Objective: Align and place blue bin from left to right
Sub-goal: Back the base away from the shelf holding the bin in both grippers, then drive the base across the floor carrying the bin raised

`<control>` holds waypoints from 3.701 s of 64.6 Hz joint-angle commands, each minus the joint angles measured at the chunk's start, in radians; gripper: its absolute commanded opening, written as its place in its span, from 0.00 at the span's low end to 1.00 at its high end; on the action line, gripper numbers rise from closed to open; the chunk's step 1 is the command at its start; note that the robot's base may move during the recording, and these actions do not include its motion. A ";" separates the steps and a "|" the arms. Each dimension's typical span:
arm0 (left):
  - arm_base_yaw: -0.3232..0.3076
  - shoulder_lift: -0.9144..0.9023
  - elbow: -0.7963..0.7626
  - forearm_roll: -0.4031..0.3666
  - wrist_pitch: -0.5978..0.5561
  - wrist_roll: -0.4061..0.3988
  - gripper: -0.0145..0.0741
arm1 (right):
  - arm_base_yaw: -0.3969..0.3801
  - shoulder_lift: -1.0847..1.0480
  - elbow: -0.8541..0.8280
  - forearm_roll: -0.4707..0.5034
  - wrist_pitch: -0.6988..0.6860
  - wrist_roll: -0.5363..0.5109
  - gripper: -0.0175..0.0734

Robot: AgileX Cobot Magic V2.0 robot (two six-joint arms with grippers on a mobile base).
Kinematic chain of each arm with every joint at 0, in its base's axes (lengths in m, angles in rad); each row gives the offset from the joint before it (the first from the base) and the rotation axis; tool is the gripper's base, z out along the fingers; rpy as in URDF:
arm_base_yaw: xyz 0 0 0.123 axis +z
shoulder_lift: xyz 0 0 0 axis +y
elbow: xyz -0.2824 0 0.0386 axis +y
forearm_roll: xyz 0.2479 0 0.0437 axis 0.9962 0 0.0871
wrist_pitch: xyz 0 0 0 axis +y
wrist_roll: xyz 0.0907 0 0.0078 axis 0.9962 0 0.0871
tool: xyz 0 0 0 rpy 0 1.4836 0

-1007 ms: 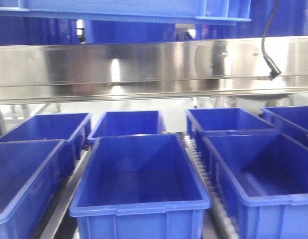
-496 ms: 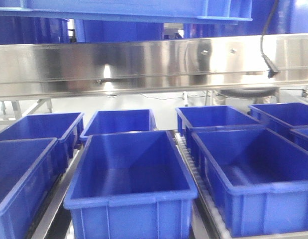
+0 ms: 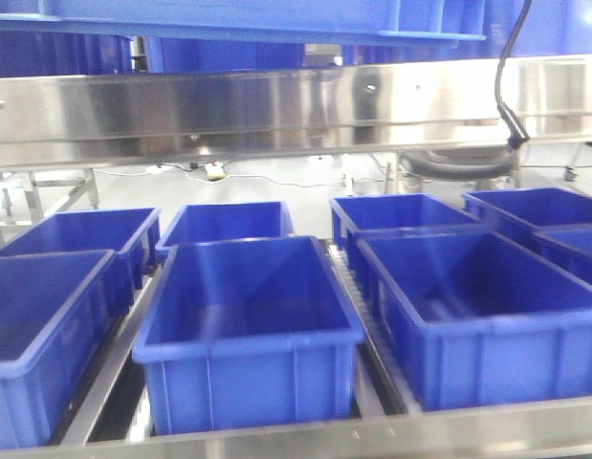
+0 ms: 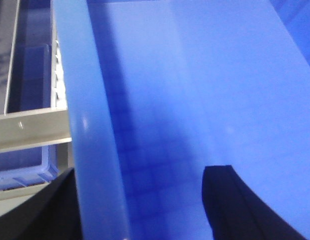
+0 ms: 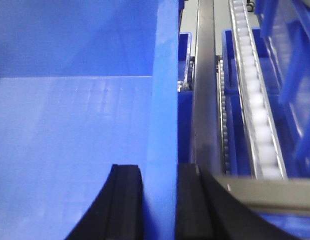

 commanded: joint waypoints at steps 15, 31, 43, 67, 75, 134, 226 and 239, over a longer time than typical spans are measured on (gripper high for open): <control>-0.013 -0.042 -0.020 -0.080 -0.055 0.066 0.04 | -0.011 -0.005 -0.017 -0.048 -0.130 -0.024 0.03; -0.013 -0.042 -0.020 -0.080 -0.055 0.066 0.04 | -0.011 -0.005 -0.017 -0.048 -0.130 -0.024 0.03; -0.013 -0.042 -0.020 -0.080 -0.055 0.066 0.04 | -0.011 -0.005 -0.017 -0.048 -0.130 -0.024 0.03; -0.013 -0.042 -0.020 -0.080 -0.055 0.066 0.04 | -0.011 -0.005 -0.017 -0.048 -0.130 -0.024 0.03; -0.013 -0.042 -0.020 -0.080 -0.055 0.066 0.04 | -0.011 -0.005 -0.017 -0.048 -0.130 -0.024 0.03; -0.013 -0.042 -0.020 -0.080 -0.055 0.066 0.04 | -0.011 -0.005 -0.017 -0.048 -0.130 -0.024 0.03; -0.013 -0.042 -0.020 -0.080 -0.055 0.066 0.04 | -0.011 -0.005 -0.017 -0.048 -0.130 -0.024 0.03; -0.013 -0.042 -0.020 -0.080 -0.055 0.066 0.04 | -0.011 -0.005 -0.017 -0.048 -0.134 -0.024 0.03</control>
